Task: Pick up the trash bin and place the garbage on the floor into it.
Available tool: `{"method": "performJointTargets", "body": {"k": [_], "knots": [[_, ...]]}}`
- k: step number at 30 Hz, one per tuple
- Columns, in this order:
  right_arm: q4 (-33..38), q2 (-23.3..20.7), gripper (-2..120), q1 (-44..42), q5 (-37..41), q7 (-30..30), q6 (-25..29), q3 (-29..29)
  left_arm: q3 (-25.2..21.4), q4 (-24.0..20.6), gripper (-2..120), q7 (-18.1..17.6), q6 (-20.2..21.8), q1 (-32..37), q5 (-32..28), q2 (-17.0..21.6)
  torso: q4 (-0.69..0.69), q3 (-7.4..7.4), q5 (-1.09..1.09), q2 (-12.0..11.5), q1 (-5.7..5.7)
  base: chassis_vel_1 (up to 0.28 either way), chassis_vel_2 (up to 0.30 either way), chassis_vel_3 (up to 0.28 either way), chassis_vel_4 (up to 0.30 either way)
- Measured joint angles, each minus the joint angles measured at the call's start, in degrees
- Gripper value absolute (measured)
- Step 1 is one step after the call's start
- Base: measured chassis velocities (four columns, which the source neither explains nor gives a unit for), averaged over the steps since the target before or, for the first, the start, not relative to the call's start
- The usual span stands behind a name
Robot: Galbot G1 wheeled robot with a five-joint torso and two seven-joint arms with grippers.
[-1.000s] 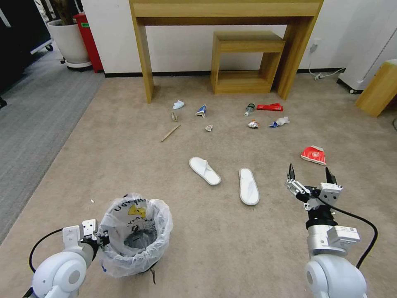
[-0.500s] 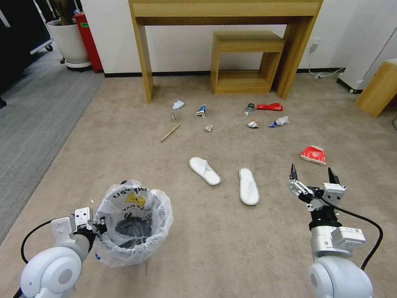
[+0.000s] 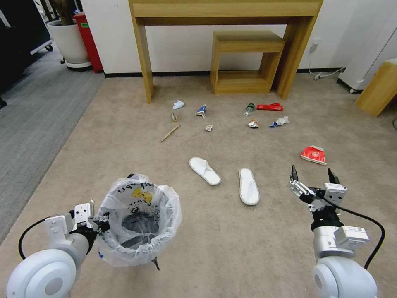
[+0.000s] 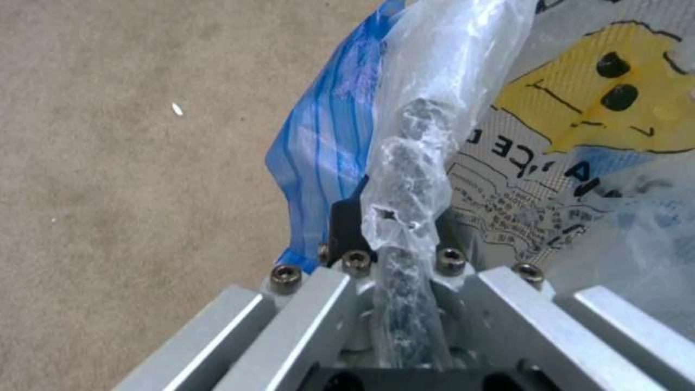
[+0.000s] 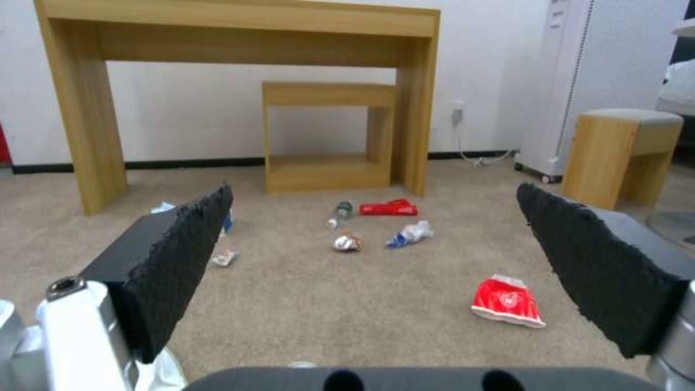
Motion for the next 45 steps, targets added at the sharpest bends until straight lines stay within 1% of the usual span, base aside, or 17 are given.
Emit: {"method": "performJointTargets", "body": {"k": [2, 5, 6, 9, 16, 24, 31, 45], "knots": [[0.05, -0.01, 100, -0.05, 0.04, 0.05, -0.04, 0.04, -0.15, 0.56, 0, 0.00, 0.00, -0.30, -0.15, 0.24, 0.00, 0.00, 0.00, 0.00, 0.00, 0.000, 0.000, 0.000, 0.000], [0.09, -0.04, 100, -0.13, 0.06, 0.22, -0.08, 0.23, -0.76, 2.98, 0, 0.05, -0.03, -1.45, -0.74, 0.75, 0.00, 0.00, 0.00, 0.00, 0.00, 0.000, 0.000, 0.000, 0.000], [0.09, -0.04, 100, -0.13, 0.06, 0.22, -0.08, 0.23, -0.76, 2.98, 0, 0.05, -0.03, -1.45, -0.74, 0.75, 0.00, 0.00, 0.00, 0.00, 0.00, 0.000, 0.000, 0.000, 0.000], [0.30, 0.47, 100, -0.27, 0.04, 0.39, -0.10, 0.40, -1.43, 6.85, 0, 0.58, -0.51, -2.56, -1.04, 1.20, 0.00, 0.00, 0.00, 0.00, 0.00, 0.000, 0.000, 0.000, 0.000], [0.58, 1.47, 100, -0.54, -0.21, 0.75, -0.21, 0.18, -1.82, 8.77, 0, 1.40, -0.81, -2.94, -1.04, 0.99, 0.00, 0.00, -0.01, 0.00, 0.00, 0.000, 0.000, 0.000, 0.000], [1.10, 1.87, 100, -0.05, 0.90, 1.36, -0.54, 0.11, -2.02, 9.03, 0, 1.58, -0.97, -2.87, -0.98, 0.72, 0.00, 0.00, 0.00, 0.00, 0.00, 0.000, 0.000, 0.000, 0.000], [1.45, 1.85, 100, -0.43, 0.28, 1.50, -0.69, 0.60, -2.06, 8.98, 0, 1.60, -1.04, -2.88, -0.95, 0.73, 0.00, 0.00, 0.00, 0.00, 0.00, 0.000, 0.000, 0.000, 0.000], [2.12, 1.80, 100, -0.89, -0.89, 0.02, -0.98, 1.64, -1.25, 8.20, 0, 1.75, -1.17, -2.48, 0.28, -0.64, 0.00, 0.00, 0.01, 0.00, 0.00, 0.000, 0.000, 0.000, 0.000]]}}
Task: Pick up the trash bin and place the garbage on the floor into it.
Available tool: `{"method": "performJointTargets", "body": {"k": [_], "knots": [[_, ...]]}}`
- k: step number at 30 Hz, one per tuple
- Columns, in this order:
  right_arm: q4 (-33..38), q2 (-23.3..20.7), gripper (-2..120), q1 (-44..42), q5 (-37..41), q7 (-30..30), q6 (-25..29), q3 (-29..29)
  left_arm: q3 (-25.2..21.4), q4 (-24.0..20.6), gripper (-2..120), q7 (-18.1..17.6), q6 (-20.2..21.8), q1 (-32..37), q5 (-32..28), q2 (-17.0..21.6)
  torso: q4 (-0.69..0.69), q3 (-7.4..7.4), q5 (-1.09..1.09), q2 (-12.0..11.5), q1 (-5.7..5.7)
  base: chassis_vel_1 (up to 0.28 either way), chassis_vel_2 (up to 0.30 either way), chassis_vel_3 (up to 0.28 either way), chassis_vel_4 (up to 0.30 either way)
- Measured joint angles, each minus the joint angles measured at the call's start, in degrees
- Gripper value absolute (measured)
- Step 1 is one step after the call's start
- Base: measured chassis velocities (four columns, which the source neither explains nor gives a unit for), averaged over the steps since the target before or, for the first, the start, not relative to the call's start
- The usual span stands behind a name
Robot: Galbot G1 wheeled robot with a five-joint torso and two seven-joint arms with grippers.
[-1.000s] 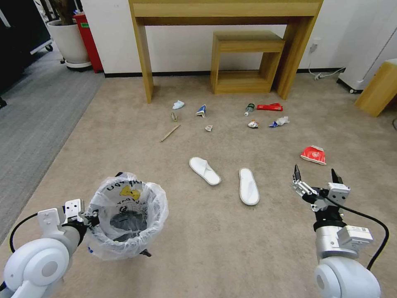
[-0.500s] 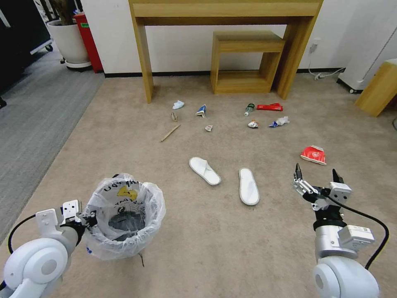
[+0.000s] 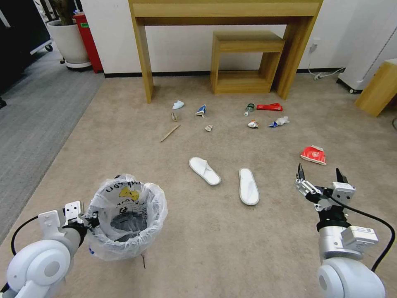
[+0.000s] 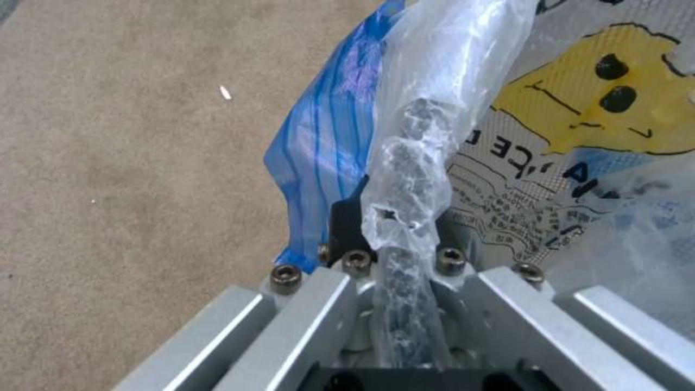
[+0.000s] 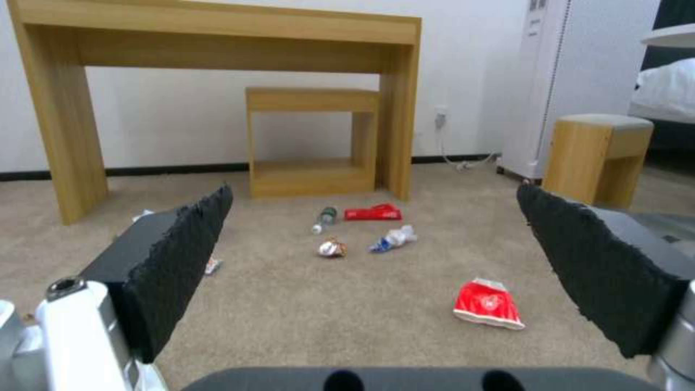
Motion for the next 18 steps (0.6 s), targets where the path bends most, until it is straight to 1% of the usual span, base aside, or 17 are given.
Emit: {"method": "performJointTargets", "body": {"k": [7, 18], "knots": [[0.05, 0.00, 100, 0.05, -0.04, -0.03, -0.11, -0.17, -0.08, -0.40, 0, -0.01, -0.02, 0.19, 0.21, -0.20, 0.00, 0.00, 0.00, 0.00, 0.00, -0.015, 0.016, 0.012, -0.012], [-0.24, -0.23, 100, 0.56, 0.07, -0.07, -0.15, -0.32, -0.07, -0.58, 0, -0.15, -0.07, 0.26, 0.23, -0.36, 0.00, 0.00, -0.01, 0.00, 0.00, -0.076, 0.068, 0.068, -0.065]]}}
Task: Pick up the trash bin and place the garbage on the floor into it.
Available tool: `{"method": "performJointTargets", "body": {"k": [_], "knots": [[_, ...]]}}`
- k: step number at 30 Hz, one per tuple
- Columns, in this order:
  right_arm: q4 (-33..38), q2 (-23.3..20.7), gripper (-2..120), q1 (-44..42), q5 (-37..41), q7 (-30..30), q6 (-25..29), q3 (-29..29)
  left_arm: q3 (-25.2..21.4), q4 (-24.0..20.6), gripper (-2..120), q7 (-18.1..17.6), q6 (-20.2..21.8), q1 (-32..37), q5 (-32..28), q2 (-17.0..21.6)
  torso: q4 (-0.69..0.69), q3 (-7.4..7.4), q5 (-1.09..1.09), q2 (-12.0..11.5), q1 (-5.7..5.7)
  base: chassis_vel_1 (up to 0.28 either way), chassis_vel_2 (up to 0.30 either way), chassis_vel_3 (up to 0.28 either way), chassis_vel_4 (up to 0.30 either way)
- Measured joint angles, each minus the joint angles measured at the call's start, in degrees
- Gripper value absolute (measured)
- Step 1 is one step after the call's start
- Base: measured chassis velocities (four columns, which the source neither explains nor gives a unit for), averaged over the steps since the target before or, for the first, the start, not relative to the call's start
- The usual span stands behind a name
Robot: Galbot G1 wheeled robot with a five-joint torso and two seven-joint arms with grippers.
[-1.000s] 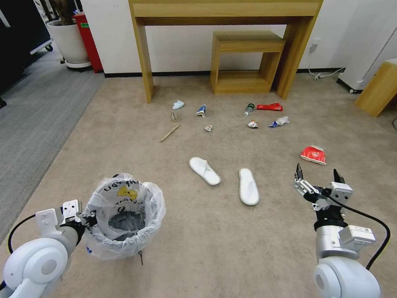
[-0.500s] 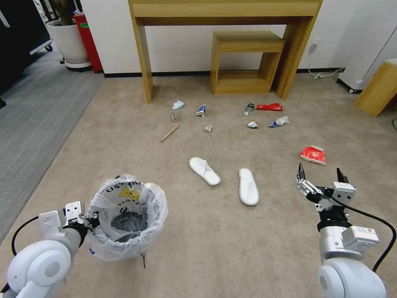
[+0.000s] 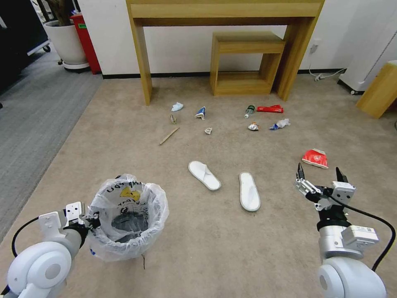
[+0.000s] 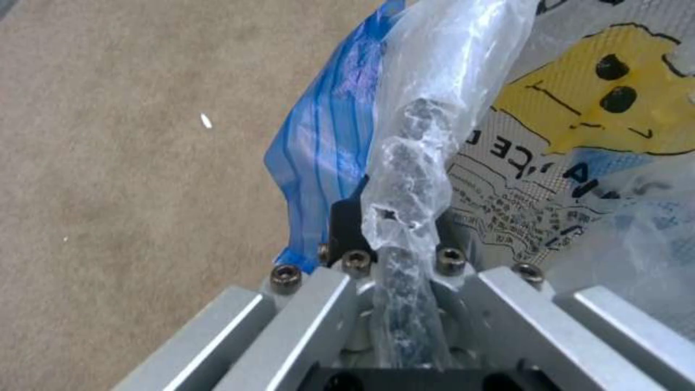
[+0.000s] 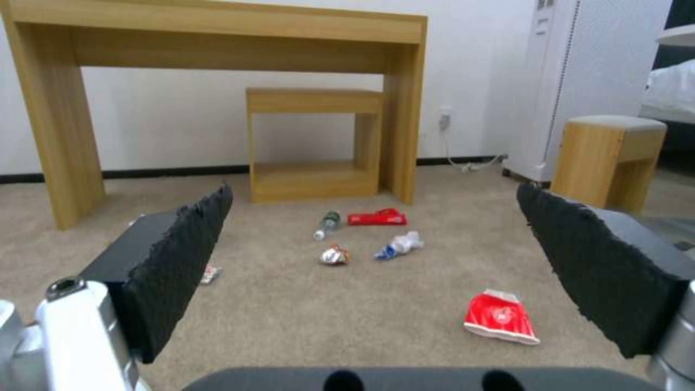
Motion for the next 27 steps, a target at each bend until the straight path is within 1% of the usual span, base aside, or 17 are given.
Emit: {"method": "performJointTargets", "body": {"k": [14, 27], "knots": [[-0.18, -0.02, 100, 0.03, -0.07, -0.29, -0.12, -0.18, -1.05, -1.04, 0, -1.56, 0.49, 0.01, -3.00, 1.87, 0.00, 0.00, 0.00, 0.00, 0.00, -0.041, 0.041, 0.048, -0.039], [-0.15, 0.24, 100, 0.10, -0.39, -0.39, -0.51, -0.55, -0.93, -0.72, 0, -1.76, 0.50, -0.09, -3.04, 2.11, 0.00, 0.00, 0.00, 0.00, 0.00, -0.054, 0.062, 0.058, -0.056]]}}
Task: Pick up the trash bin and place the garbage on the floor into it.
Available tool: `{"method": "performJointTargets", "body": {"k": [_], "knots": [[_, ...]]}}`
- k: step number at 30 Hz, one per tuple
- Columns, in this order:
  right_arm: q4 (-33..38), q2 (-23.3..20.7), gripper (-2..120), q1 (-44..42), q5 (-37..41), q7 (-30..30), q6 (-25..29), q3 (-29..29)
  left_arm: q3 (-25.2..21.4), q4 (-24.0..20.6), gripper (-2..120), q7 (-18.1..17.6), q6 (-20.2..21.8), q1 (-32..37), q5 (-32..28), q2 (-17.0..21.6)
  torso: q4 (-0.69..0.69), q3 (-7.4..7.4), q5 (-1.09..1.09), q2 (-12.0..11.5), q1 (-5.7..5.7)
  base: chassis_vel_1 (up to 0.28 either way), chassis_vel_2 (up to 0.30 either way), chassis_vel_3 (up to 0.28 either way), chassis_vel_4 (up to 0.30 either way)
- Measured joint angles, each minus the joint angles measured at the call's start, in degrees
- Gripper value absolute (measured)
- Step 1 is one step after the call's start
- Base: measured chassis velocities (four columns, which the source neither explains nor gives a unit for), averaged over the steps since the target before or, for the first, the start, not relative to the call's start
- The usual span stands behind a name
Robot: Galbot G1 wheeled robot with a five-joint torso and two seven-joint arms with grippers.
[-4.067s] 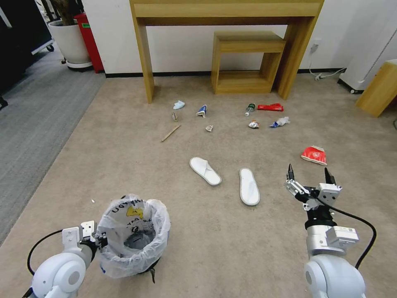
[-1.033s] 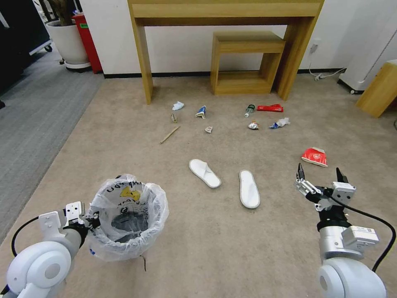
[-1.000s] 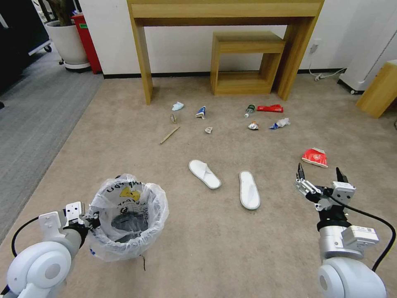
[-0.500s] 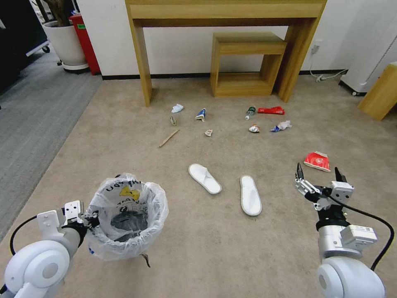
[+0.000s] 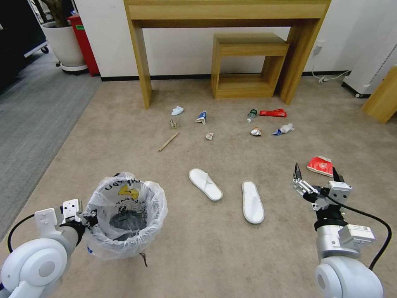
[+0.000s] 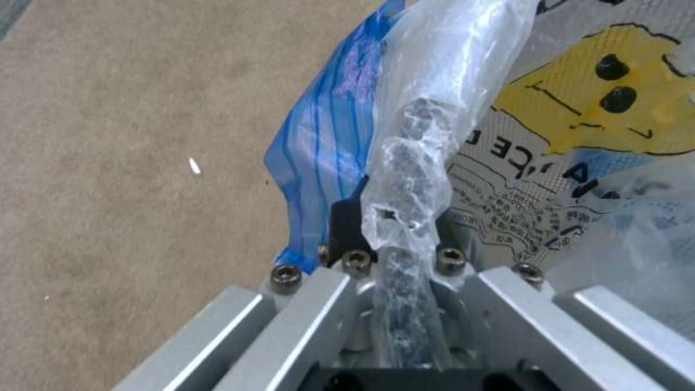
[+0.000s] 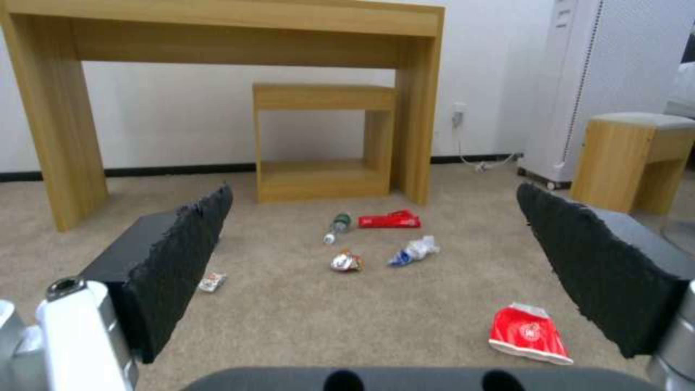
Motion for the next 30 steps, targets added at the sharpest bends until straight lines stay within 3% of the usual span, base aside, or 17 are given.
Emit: {"method": "performJointTargets", "body": {"k": [30], "knots": [[-0.02, 0.11, 100, 0.14, -0.25, 0.09, -0.90, -0.10, 0.19, 0.75, 0, 0.25, -0.39, -0.17, 0.34, 0.33, 0.00, 0.00, 0.00, 0.00, 0.00, -0.074, 0.072, 0.073, -0.069]]}}
